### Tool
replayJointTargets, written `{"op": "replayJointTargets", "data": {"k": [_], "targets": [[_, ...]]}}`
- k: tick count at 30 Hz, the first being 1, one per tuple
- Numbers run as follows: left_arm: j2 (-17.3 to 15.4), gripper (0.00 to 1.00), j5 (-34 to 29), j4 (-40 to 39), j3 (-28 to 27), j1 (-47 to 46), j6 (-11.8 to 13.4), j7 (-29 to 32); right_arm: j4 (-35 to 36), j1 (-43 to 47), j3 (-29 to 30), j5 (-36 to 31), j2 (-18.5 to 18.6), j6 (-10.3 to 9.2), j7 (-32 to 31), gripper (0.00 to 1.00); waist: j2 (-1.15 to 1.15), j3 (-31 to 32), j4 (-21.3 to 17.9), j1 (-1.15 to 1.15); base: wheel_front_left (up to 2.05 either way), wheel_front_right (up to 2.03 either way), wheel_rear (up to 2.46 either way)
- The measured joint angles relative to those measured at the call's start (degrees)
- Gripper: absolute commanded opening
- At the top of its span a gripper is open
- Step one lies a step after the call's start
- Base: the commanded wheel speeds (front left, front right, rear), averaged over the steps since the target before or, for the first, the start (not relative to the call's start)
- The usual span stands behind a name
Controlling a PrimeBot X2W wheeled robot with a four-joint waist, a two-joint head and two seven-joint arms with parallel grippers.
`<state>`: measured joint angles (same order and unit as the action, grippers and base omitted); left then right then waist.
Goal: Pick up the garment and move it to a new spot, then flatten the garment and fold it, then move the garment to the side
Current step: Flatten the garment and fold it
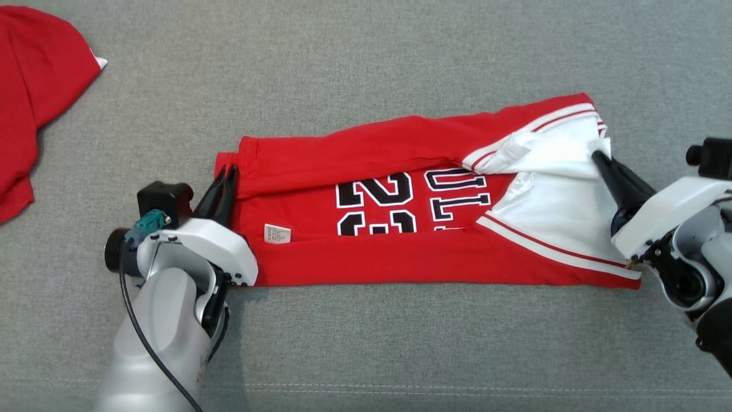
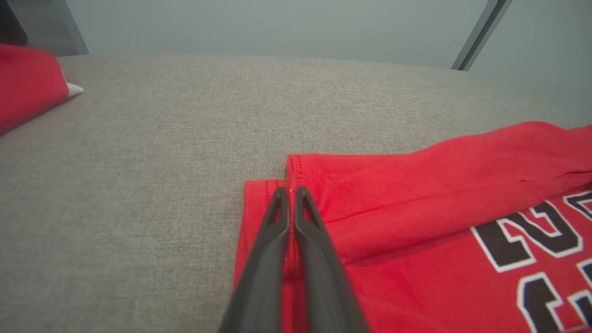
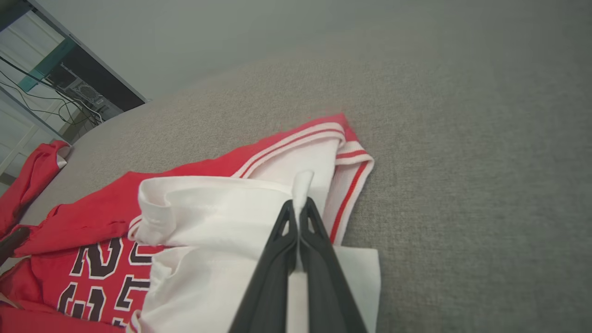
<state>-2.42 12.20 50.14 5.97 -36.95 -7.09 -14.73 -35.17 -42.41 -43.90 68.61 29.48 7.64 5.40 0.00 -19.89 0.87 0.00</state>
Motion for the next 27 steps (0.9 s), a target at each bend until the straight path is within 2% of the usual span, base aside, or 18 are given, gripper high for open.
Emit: {"op": "replayJointTargets", "data": {"k": [19,20,21,22,27], "targets": [[-0.26,0.0,0.0,0.85,-2.16,6.03,-0.34,0.01,0.09,6.99,-1.03,3.64,-0.54,0.0,3.27,0.0,0.0,5.29,-1.09,0.0,0.0,0.0,0.0],[-0.24,0.22,0.0,1.33,-2.16,6.21,-0.34,0.01,0.08,7.33,-1.14,3.98,-0.69,0.0,3.2,0.26,0.0,5.39,-1.14,0.0,0.0,0.0,0.0],[-0.23,0.72,0.0,1.62,-2.16,6.34,-0.34,0.02,0.03,7.59,-1.29,4.03,-0.74,0.0,3.2,0.76,0.0,5.46,-1.15,0.0,0.0,0.0,0.0],[-0.24,1.0,-0.01,1.6,-2.22,6.44,-0.34,0.02,-0.03,7.76,-1.31,4.04,-0.76,0.0,3.2,1.0,0.0,5.52,-1.15,0.0,0.0,0.0,0.0],[-0.23,1.0,-0.1,-1.16,-4.03,7.95,0.1,0.07,-0.58,7.78,-0.29,4.02,-0.77,0.0,5.56,1.0,0.0,5.9,-1.03,0.0,0.0,0.0,0.0]]}}
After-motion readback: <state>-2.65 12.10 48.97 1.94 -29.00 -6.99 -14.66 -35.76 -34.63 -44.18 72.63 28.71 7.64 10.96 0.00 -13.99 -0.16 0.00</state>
